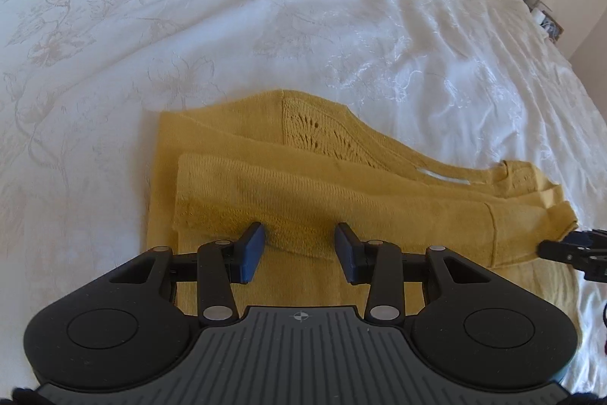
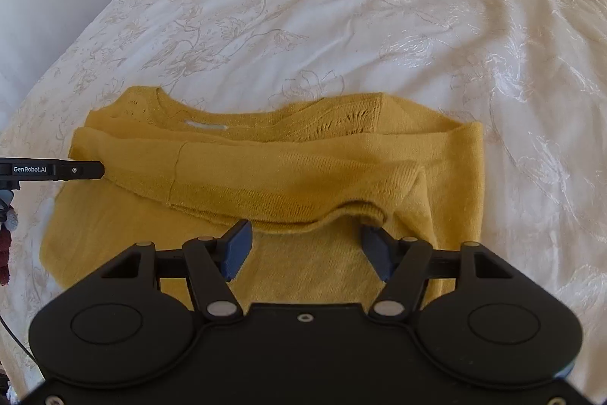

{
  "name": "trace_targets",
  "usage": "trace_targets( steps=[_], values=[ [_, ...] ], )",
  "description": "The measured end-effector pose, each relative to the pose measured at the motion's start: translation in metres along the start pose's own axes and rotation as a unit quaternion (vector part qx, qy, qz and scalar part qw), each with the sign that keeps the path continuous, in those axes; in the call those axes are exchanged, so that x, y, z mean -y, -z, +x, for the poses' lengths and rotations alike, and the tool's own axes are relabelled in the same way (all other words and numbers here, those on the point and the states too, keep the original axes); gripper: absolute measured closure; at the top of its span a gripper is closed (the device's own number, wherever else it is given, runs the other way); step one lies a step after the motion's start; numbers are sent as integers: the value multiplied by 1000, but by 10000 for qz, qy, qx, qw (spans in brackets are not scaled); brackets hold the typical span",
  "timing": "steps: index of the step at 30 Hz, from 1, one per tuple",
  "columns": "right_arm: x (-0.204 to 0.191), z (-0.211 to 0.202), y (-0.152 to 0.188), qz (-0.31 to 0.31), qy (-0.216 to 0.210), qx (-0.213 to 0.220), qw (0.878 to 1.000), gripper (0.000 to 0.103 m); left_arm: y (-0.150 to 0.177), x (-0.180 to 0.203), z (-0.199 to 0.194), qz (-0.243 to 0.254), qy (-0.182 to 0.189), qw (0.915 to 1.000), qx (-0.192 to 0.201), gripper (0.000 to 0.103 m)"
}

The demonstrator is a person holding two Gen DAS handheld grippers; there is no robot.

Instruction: Fold small clothes

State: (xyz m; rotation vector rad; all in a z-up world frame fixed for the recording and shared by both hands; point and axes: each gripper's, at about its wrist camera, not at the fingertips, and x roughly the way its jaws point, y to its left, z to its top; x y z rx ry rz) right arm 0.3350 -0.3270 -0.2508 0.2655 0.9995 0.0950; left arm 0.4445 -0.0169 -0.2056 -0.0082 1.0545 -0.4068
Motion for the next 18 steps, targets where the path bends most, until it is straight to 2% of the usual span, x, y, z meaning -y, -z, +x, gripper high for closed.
trace_targets(
  steps=[6, 10, 14, 18],
  values=[
    [28, 11, -33, 274, 150, 279, 9991, 35, -38, -11, 6, -124, -86, 9995, 292, 63],
    [43, 5, -43, 557, 363, 522, 9964, 35, -56, -17, -3, -267, -202, 9980, 545, 63],
    [49, -11, -39, 732, 464, 711, 9937, 35, -53, -15, -24, -307, -195, 9966, 739, 63],
    [38, -25, -26, 492, 423, 728, 9952, 34, -32, -4, -45, -254, -27, 9963, 815, 63]
  ],
)
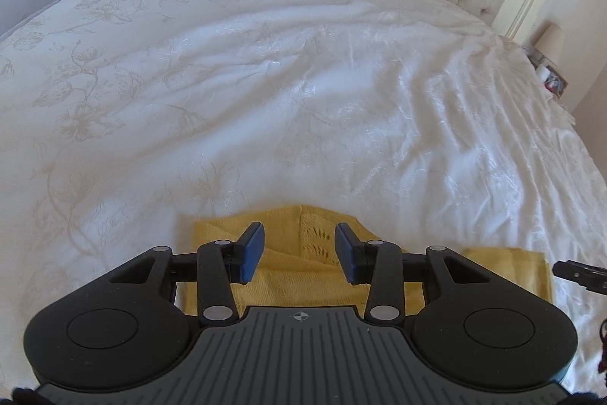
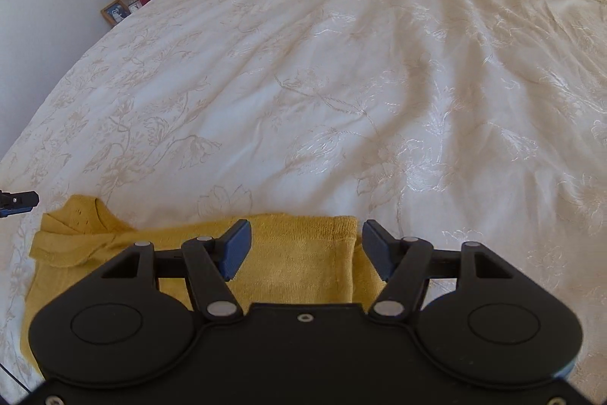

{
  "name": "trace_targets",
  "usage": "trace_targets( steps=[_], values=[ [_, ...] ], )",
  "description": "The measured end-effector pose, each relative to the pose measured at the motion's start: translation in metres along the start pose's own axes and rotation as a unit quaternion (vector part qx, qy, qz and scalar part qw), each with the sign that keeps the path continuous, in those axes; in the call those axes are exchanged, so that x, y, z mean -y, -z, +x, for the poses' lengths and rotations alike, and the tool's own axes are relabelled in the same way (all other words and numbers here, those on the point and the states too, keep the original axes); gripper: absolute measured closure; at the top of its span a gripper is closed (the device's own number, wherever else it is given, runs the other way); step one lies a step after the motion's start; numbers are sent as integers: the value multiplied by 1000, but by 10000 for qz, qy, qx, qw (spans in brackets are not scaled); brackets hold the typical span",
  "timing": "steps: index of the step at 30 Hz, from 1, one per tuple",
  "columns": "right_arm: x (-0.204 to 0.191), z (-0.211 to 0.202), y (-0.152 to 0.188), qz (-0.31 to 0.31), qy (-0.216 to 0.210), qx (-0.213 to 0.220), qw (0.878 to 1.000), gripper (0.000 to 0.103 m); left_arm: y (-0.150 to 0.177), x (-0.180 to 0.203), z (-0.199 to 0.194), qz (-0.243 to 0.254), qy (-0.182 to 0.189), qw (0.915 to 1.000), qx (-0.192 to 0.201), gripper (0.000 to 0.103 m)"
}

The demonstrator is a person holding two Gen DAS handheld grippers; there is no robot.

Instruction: Fold small clothes

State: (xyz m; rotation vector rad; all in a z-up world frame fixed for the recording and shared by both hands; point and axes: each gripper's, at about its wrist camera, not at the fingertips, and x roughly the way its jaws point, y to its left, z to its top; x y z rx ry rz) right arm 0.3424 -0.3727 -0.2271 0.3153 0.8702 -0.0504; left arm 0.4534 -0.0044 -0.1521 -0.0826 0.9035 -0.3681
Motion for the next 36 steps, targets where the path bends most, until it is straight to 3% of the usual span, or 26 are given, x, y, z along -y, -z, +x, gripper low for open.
trace_targets(
  steps=[5, 10, 16, 21, 24, 27, 30, 36],
  values=[
    [-16, -5, 22, -251, -147, -236, 9993, 34, 33, 20, -7, 354, 222, 9986, -330, 63],
    [-31, 1, 36, -383, -313, -492, 9976, 34, 43, 29, 14, 659, 349, 9953, -612, 63],
    [-40, 13, 36, -369, -361, -574, 9970, 30, 28, 22, 51, 954, -87, 9928, -724, 63],
    [-41, 13, 34, -356, -326, -526, 9974, 29, -3, 4, 63, 1027, -529, 9922, -462, 63],
    [-40, 11, 35, -323, -316, -489, 9978, 28, -23, -7, 56, 787, -702, 9942, -205, 63],
    [-41, 9, 37, -346, -328, -476, 9977, 27, -32, -11, 37, 582, -632, 9963, 20, 63],
    [-43, 8, 39, -371, -363, -472, 9975, 27, -21, -4, 16, 610, -421, 9972, 87, 63],
    [-45, 11, 42, -340, -401, -545, 9971, 27, 41, 18, 2, 886, 29, 9947, -522, 63]
  ],
)
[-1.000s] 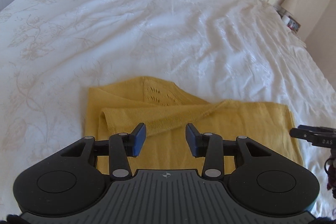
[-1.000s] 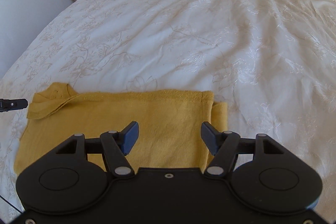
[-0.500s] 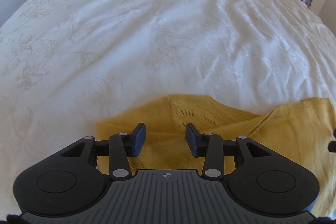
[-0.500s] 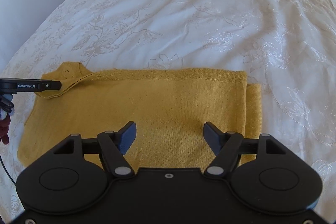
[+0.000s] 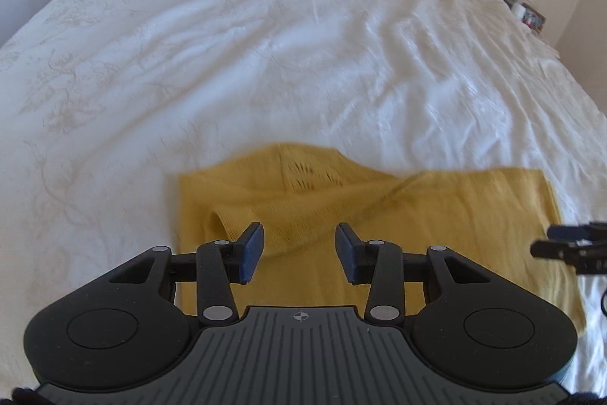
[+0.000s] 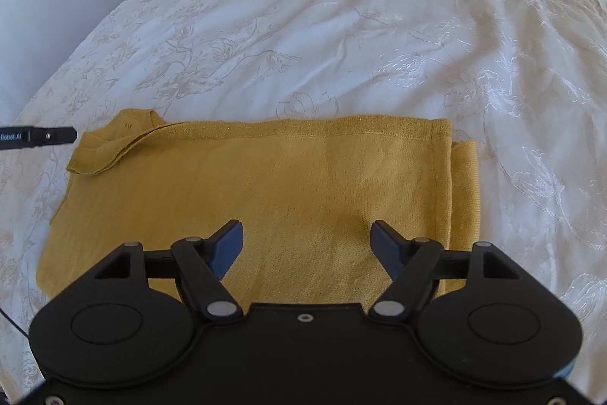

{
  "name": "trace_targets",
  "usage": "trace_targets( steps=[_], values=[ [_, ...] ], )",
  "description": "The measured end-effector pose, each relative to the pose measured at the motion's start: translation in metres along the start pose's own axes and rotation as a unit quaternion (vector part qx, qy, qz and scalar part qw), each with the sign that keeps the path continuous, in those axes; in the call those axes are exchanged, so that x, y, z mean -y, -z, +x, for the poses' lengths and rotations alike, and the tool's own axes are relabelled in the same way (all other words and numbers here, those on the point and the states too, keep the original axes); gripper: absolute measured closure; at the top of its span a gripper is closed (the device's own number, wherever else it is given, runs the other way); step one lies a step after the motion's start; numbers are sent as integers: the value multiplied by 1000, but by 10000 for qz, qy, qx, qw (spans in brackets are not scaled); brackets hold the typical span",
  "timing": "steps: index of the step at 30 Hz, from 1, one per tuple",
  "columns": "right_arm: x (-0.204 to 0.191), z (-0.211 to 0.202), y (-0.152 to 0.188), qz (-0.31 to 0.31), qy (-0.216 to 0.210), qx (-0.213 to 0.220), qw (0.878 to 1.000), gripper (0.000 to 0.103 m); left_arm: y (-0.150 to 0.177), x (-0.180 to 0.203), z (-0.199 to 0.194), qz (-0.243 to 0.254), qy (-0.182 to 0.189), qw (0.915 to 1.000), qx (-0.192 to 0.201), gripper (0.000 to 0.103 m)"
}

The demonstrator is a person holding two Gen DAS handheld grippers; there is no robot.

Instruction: Fold small clothes

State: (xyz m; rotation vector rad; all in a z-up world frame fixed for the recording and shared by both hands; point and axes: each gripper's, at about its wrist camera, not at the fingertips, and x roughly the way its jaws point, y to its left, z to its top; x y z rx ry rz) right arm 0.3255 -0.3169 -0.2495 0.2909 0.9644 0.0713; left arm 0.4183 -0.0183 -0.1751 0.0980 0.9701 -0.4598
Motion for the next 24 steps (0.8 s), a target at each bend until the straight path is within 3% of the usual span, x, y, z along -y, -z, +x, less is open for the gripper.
trace_targets(
  steps=[6, 12, 19, 24],
  values=[
    [-1, -1, -1, -2, 3, -4, 10000, 27, 24, 5, 26, -45, 29, 9992, -393, 63],
    [2, -3, 0, 8, 102, -23, 9999, 26, -14, -13, 48, 3, -292, 9995, -108, 63],
    [10, -8, 4, 140, 188, -25, 9997, 25, -61, -37, 57, -299, -664, 9973, 125, 63],
    [19, -15, 11, 314, 209, -14, 9993, 20, -63, -27, 36, -371, -470, 9978, 270, 63]
  ],
)
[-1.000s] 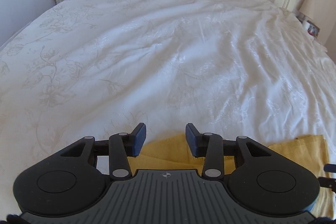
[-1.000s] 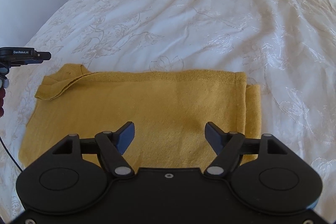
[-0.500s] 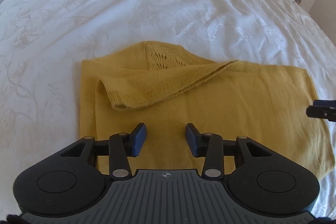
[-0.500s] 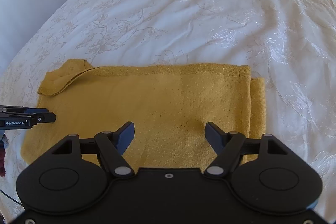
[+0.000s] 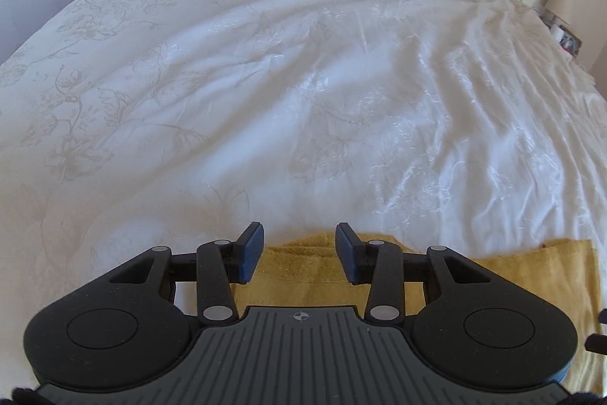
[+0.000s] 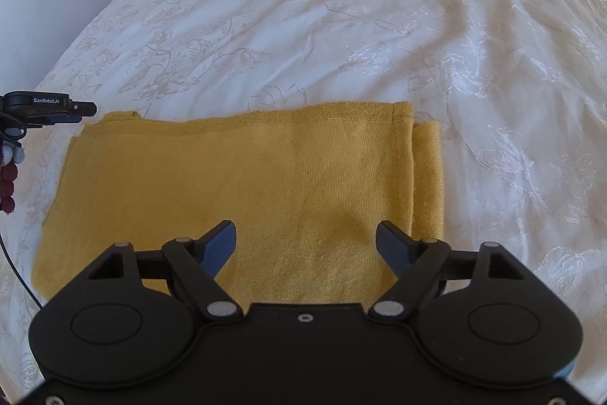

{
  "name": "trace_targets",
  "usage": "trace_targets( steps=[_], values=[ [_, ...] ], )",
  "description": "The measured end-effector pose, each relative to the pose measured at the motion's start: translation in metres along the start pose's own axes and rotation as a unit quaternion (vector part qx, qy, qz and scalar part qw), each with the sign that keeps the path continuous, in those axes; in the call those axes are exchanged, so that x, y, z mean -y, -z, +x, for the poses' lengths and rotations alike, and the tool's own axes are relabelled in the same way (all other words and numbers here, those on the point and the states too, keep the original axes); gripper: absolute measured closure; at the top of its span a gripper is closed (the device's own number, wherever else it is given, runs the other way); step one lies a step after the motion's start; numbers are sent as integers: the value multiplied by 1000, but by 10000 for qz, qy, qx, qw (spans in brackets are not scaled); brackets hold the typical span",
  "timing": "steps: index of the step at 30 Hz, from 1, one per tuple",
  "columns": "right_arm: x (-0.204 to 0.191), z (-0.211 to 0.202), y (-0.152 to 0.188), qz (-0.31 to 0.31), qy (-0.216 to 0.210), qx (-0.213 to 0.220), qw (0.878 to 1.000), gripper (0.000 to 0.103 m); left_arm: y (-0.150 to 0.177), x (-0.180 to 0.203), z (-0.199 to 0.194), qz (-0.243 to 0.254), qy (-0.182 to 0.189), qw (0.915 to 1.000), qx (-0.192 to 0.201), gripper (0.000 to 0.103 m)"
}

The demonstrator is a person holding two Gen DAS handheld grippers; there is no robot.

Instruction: Fold small clothes

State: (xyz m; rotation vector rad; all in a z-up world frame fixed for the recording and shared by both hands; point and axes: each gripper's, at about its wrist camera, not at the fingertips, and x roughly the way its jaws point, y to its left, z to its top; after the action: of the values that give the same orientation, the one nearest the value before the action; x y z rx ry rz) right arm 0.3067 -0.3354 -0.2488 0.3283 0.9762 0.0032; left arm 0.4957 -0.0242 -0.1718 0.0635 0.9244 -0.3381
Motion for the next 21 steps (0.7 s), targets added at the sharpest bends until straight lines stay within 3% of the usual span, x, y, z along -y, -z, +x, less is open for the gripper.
trace_targets(
  steps=[8, 12, 16, 18, 21],
  values=[
    [-2, -8, 14, -98, 14, -120, 9999, 20, 61, 52, -31, 246, 592, 9967, -493, 62],
    [-11, -11, 25, -283, -7, -173, 9995, 11, 96, 75, -34, 322, 843, 9911, -977, 61],
    [-18, -8, 41, -572, 160, -385, 9975, 8, 122, 90, -33, 452, 803, 9875, -1281, 54],
    [-17, -7, 50, -686, 271, -483, 9961, 5, 129, 95, -29, 593, 700, 9869, -1326, 44],
    [-11, -6, 61, -721, 396, -631, 9946, 3, 136, 98, -26, 707, 547, 9872, -1319, 41]
  ],
)
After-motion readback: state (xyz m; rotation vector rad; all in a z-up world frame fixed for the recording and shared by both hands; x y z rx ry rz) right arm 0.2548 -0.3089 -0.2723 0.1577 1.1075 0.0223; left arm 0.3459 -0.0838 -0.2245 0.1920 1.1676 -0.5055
